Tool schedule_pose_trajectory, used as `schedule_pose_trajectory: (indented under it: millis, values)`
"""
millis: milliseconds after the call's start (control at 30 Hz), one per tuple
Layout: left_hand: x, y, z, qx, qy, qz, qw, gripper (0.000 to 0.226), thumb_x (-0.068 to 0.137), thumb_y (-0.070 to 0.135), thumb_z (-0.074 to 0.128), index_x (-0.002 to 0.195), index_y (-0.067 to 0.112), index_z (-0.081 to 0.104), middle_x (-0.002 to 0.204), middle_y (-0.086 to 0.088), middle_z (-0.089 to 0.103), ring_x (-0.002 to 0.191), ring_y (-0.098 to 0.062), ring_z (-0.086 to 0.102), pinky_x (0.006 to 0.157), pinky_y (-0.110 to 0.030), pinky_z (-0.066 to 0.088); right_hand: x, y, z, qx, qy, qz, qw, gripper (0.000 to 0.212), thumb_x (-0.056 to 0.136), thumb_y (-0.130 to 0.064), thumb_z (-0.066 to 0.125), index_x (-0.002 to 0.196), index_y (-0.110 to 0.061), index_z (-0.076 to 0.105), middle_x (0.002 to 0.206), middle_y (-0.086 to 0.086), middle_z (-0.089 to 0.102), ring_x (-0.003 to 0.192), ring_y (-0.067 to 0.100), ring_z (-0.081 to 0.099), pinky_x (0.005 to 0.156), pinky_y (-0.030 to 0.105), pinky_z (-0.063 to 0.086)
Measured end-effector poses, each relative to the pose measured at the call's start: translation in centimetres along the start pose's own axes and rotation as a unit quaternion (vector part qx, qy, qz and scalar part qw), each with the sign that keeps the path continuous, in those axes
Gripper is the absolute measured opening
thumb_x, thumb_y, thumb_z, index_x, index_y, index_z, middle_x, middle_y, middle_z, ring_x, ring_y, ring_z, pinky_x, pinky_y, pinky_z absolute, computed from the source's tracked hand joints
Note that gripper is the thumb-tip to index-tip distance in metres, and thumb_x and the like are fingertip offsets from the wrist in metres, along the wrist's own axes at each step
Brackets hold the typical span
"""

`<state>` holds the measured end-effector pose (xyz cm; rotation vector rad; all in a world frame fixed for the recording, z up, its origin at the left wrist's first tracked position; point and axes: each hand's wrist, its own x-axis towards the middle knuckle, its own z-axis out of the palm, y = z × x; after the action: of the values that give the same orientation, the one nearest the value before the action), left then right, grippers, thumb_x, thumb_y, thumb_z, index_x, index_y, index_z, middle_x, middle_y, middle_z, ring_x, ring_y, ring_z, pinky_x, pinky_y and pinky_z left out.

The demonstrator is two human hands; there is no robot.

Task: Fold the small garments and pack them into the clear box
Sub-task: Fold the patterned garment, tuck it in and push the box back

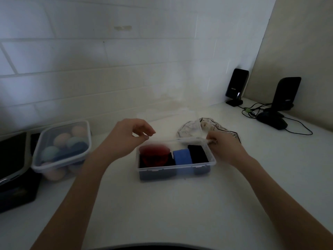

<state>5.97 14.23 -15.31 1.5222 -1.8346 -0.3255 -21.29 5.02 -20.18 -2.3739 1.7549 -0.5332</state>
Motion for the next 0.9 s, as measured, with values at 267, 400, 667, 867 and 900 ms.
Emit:
schedule_pose_trajectory:
  millis: [267,400,667,867,900]
  values:
    - [1.1,4.2,4.2,-0.110,0.002,0.018,0.994,0.058,0.072,0.018,0.077,0.123,0.027,0.051,0.110,0.009,0.062,0.098,-0.004,0.058,0.082,-0.012,0.047,-1.6,-4.1,-5.6,0.138,0.205,-0.139,0.959,0.021,0.089,-0.001,0.042,0.101,-0.012,0.055,0.073,0.004,0.052,0.063,0.018,0.048,0.054,0.026,0.033]
    - [3.1,7.0,6.9,-0.154,-0.052,0.045,0.986,0.070,0.069,0.033,0.079,0.131,0.028,0.047,0.133,0.007,0.055,0.119,-0.008,0.052,0.101,-0.025,0.041,-2.5,-6.0,-7.3,0.203,0.222,-0.196,0.933,0.013,0.093,-0.006,0.045,0.098,-0.015,0.054,0.059,-0.014,0.045,0.050,0.000,0.044,0.048,0.010,0.028]
    - [4.5,7.6,5.7,-0.632,-0.060,-0.114,0.764,0.044,0.085,0.018,0.053,0.041,0.019,0.050,0.035,0.007,0.046,0.039,-0.010,0.046,0.065,-0.025,0.054,-2.1,-3.1,-9.0,0.230,0.255,-0.122,0.931,0.024,0.088,-0.030,0.061,0.073,-0.016,0.049,0.048,-0.004,0.035,0.046,0.010,0.027,0.048,0.026,0.025]
    - [4.2,7.1,5.8,-0.821,-0.091,-0.027,0.563,0.056,0.067,0.026,0.077,0.118,0.016,0.057,0.106,-0.003,0.071,0.076,-0.008,0.069,0.068,-0.023,0.057,-3.1,-3.7,-6.4,0.225,0.161,-0.046,0.960,0.054,0.088,-0.051,0.052,0.048,-0.019,0.034,0.045,-0.001,0.031,0.044,0.012,0.028,0.050,0.028,0.024]
    - [3.9,7.6,5.9,-0.815,-0.077,-0.029,0.574,0.050,0.067,0.026,0.078,0.112,0.015,0.059,0.119,-0.007,0.065,0.082,-0.011,0.071,0.069,-0.025,0.058,-3.3,-4.0,-6.3,0.244,0.155,-0.040,0.956,0.055,0.088,-0.050,0.053,0.047,-0.019,0.033,0.044,-0.002,0.030,0.042,0.010,0.027,0.048,0.027,0.024]
